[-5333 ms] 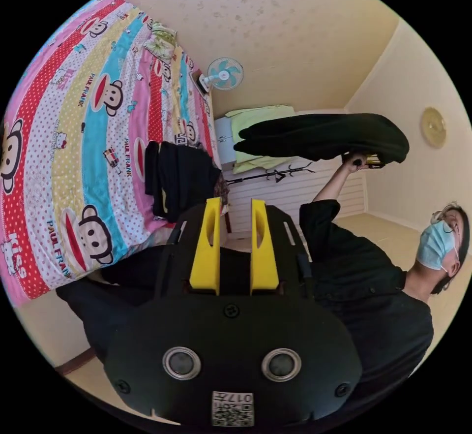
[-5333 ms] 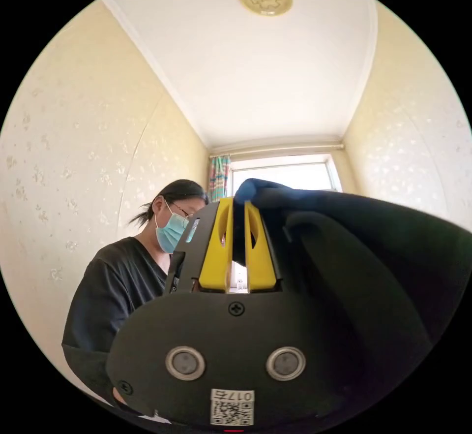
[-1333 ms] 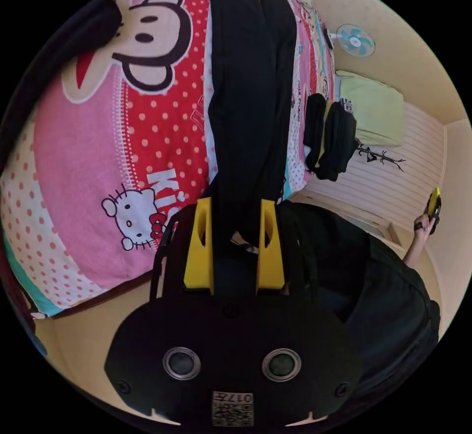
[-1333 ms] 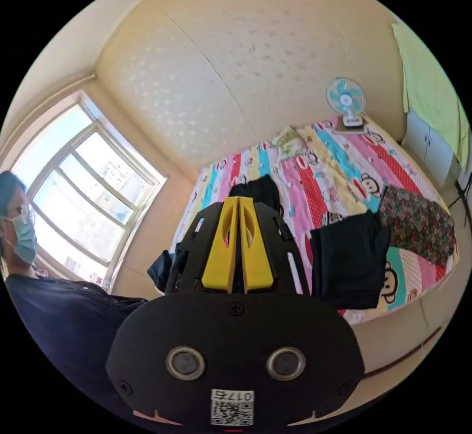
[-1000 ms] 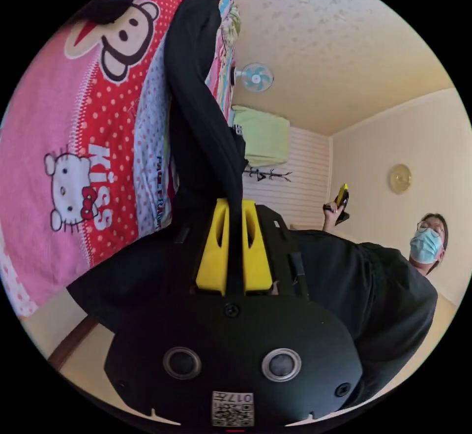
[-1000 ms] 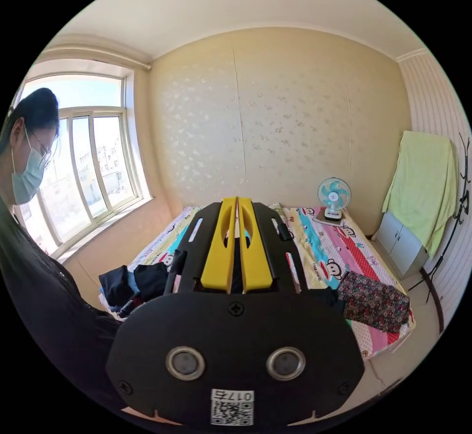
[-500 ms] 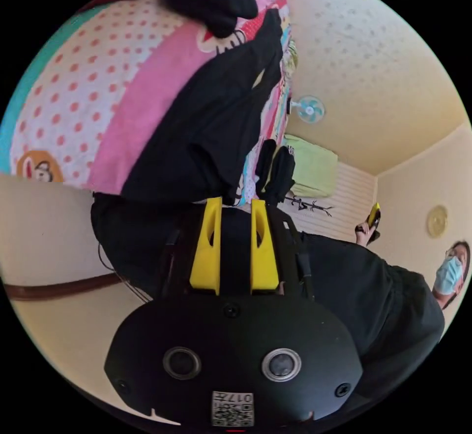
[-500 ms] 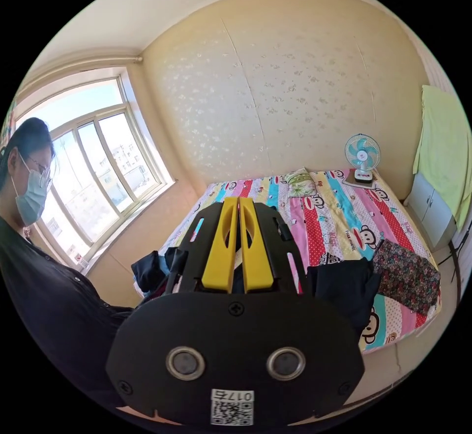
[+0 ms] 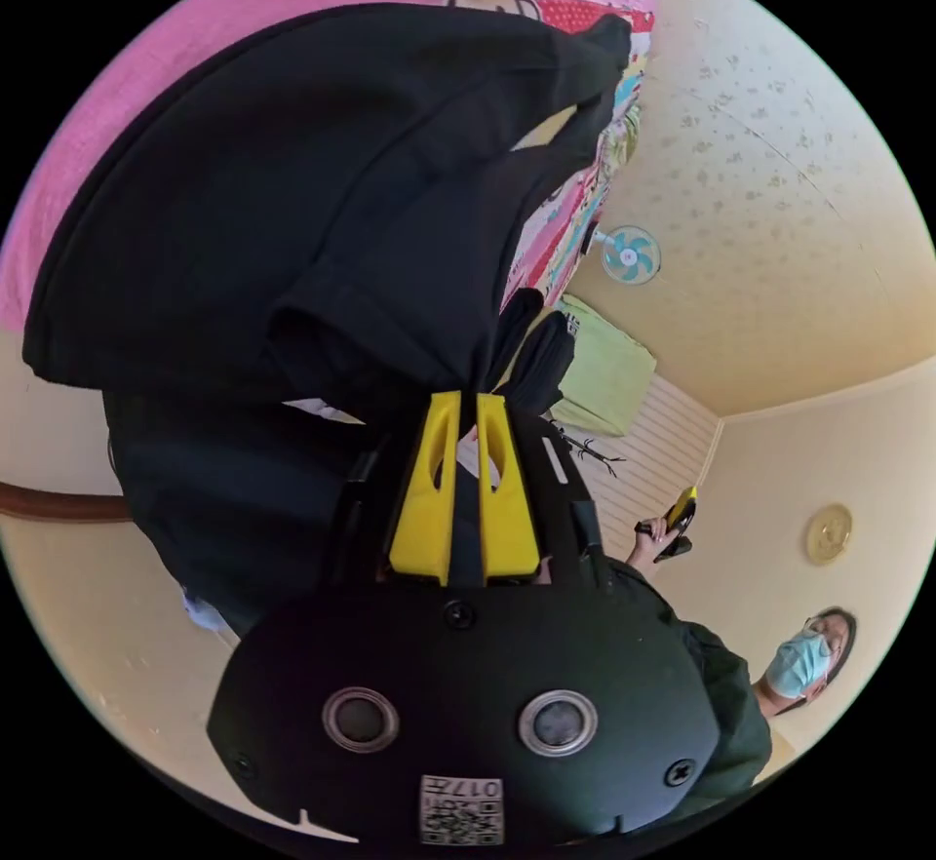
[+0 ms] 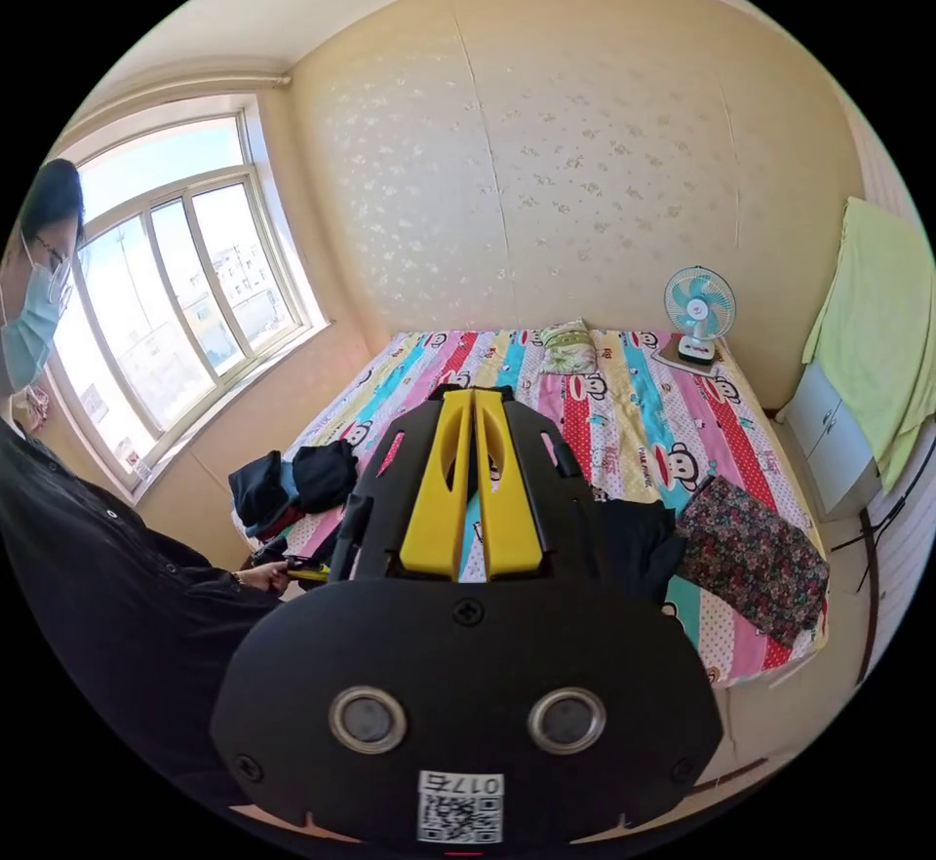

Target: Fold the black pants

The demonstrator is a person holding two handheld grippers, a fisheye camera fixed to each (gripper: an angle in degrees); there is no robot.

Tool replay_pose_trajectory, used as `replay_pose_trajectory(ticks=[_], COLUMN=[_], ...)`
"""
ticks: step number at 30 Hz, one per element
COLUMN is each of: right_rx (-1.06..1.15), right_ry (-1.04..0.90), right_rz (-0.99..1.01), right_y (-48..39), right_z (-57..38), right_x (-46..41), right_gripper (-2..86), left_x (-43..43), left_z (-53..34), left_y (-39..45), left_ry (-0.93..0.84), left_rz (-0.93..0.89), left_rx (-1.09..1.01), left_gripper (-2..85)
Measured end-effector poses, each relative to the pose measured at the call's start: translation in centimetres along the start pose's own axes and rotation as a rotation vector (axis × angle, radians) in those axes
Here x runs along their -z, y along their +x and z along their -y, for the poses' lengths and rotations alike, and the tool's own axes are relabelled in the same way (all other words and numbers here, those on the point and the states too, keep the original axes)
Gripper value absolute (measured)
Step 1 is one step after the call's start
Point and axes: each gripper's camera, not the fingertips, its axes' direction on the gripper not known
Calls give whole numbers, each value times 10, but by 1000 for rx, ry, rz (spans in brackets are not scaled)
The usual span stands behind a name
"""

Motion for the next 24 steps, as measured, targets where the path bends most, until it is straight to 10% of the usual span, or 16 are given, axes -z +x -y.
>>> replay_pose_trajectory(ticks=[24], right_rx=[-301], right_ry=[-1226], right_rz=[740], right_y=[171], right_z=[-219], right_x=[-356], right_gripper=[70], left_x=[-292], left_z=[-139], left_y=[10], left_ry=[32], left_rz=[-1], left_rx=[-43], left_gripper=[8])
